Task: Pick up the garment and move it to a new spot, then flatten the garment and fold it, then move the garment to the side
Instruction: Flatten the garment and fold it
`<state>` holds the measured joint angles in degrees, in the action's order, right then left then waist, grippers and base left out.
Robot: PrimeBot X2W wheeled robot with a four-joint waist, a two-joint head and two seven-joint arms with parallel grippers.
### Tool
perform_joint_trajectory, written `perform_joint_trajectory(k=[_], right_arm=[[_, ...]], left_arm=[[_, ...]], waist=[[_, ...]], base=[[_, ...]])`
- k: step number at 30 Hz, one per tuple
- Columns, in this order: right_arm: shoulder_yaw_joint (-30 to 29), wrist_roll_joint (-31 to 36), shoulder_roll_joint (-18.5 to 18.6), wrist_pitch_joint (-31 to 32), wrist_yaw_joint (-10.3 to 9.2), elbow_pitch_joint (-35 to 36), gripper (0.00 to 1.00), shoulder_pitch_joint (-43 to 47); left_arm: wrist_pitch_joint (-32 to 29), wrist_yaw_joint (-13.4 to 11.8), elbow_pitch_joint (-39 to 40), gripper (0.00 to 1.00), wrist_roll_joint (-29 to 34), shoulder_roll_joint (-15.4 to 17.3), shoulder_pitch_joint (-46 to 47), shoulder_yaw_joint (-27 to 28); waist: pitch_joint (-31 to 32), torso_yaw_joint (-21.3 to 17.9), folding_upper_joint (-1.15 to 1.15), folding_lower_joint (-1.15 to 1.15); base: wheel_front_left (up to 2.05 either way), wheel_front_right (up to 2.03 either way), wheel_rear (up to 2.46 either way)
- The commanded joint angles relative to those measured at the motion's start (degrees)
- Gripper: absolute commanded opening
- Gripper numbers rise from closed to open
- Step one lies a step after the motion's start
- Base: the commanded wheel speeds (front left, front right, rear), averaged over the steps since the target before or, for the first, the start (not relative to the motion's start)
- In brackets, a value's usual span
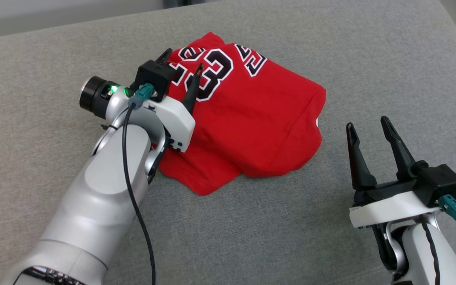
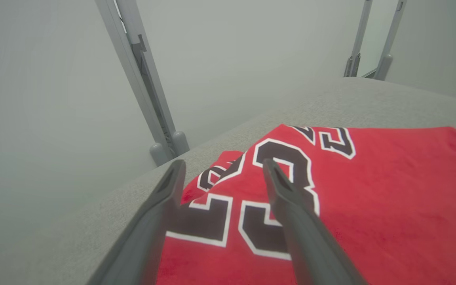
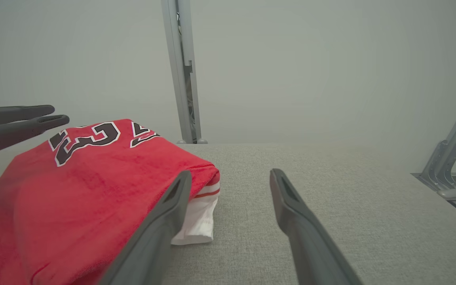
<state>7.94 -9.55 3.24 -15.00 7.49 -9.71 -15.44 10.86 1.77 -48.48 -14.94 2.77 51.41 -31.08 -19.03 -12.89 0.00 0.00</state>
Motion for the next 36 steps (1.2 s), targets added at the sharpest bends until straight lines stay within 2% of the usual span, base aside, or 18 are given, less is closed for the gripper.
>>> perform_joint_trajectory(k=[1,6,7,8,9,19,24,27,36], right_arm=[[0.2,0.0,0.0,-0.4,0.01,0.2,1.00,-0.8],[0.6,-0.2,-0.1,-0.4,0.01,0.5,1.00,-1.9],[0.6,-0.2,-0.1,-0.4,0.01,0.6,1.00,-1.9],[0.4,-0.2,-0.1,-0.4,0.01,0.7,1.00,-1.7],[0.3,-0.2,-0.1,-0.4,0.01,0.7,1.00,-1.7],[-1.1,0.3,-0.1,-0.3,0.01,0.9,1.00,-0.4],[-1.0,0.6,-0.1,-0.4,0.01,0.8,1.00,0.1],[-1.2,0.6,0.4,-0.4,0.01,0.4,1.00,0.6],[-1.4,0.3,0.9,-0.3,0.01,-0.3,1.00,3.0]], left_arm=[[-1.0,0.6,-1.5,1.00,-0.4,0.2,1.4,-0.7],[-5.6,1.8,-7.7,1.00,-1.3,0.2,5.6,-3.5],[-5.9,2.0,-8.5,0.92,-1.4,0.2,6.2,-3.9],[-5.3,2.2,-8.9,0.53,-1.7,0.2,6.7,-4.1],[-4.8,2.2,-9.3,0.00,-1.8,0.2,7.2,-4.4],[1.6,1.7,-12.2,0.00,-3.4,0.5,9.1,-3.9],[3.9,-0.6,-10.9,0.00,-4.4,2.6,10.5,-1.5],[4.3,-2.5,-6.8,0.00,-5.1,4.8,11.4,1.2],[4.4,-6.8,17.3,0.00,-2.0,12.7,7.5,8.1]], waist=[[-0.6,-0.7,0.00,0.00],[-1.3,-1.9,0.00,0.00],[-1.3,-2.0,0.00,0.00],[-1.4,-2.0,0.00,0.00],[-1.4,-2.0,0.00,0.00],[0.6,0.8,0.00,0.00],[2.6,2.2,0.00,0.00],[3.8,3.2,0.00,0.00],[8.2,6.0,0.00,0.00]], base=[[0.00,0.00,0.00],[0.00,0.00,0.00],[0.00,0.00,0.00],[0.00,0.00,0.00],[0.00,0.00,0.00],[0.00,0.00,0.00],[0.00,0.00,0.00],[0.00,0.00,0.00],[0.00,0.00,0.00]])
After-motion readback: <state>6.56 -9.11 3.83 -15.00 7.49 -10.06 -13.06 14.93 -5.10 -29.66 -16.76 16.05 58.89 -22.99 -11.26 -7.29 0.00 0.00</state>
